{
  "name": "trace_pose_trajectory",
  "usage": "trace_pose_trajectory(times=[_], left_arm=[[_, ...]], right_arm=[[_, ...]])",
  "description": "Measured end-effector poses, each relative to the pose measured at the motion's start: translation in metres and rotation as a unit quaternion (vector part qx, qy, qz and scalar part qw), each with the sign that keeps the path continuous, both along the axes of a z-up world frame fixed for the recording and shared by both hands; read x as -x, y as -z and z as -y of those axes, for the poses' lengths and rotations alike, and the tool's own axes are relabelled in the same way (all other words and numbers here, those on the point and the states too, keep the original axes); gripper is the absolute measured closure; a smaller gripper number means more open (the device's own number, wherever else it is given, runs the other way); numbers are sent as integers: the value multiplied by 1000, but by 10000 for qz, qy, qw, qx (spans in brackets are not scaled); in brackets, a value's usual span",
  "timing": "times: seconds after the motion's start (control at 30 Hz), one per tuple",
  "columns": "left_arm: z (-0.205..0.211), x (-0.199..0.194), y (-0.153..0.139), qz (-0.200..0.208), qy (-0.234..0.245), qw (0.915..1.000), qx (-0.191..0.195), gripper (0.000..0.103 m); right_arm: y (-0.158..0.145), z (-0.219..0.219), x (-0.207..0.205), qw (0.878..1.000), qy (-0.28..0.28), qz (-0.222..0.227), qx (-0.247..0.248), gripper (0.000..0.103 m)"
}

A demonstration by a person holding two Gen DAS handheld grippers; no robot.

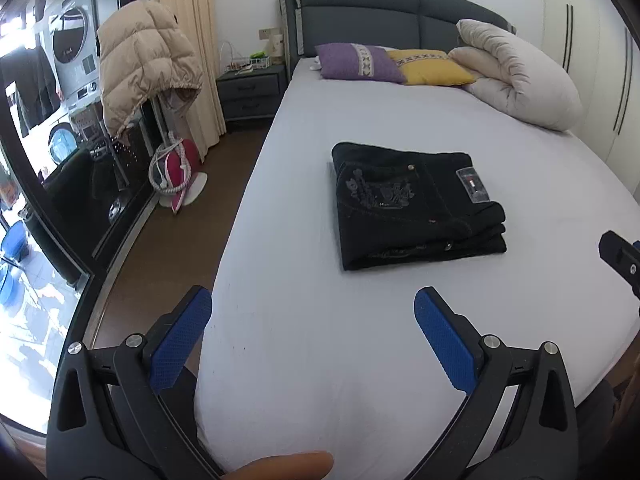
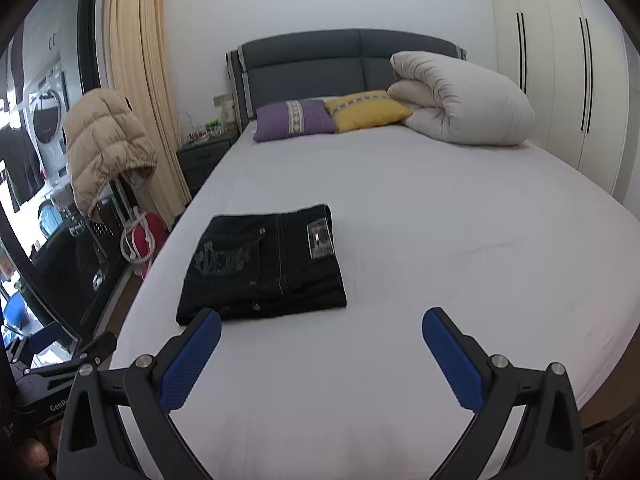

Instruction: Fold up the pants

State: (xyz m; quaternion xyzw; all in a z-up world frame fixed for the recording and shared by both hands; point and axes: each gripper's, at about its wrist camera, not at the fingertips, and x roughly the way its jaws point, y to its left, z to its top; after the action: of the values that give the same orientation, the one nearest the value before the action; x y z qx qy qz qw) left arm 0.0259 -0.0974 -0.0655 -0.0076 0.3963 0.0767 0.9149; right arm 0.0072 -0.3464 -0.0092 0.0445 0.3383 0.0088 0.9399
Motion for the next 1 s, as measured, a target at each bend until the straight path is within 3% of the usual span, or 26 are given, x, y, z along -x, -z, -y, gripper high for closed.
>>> trace_pose_trajectory(times=[0.5, 1.0], left_arm=[[-7, -4, 25, -257, -87, 9994, 202, 0], [-2, -3, 34, -345, -10, 9991, 228, 0]], right_arm=[[20, -6, -6, 9989, -111, -455, -25, 0], [30, -6, -11, 9978, -136, -632, -109, 0]])
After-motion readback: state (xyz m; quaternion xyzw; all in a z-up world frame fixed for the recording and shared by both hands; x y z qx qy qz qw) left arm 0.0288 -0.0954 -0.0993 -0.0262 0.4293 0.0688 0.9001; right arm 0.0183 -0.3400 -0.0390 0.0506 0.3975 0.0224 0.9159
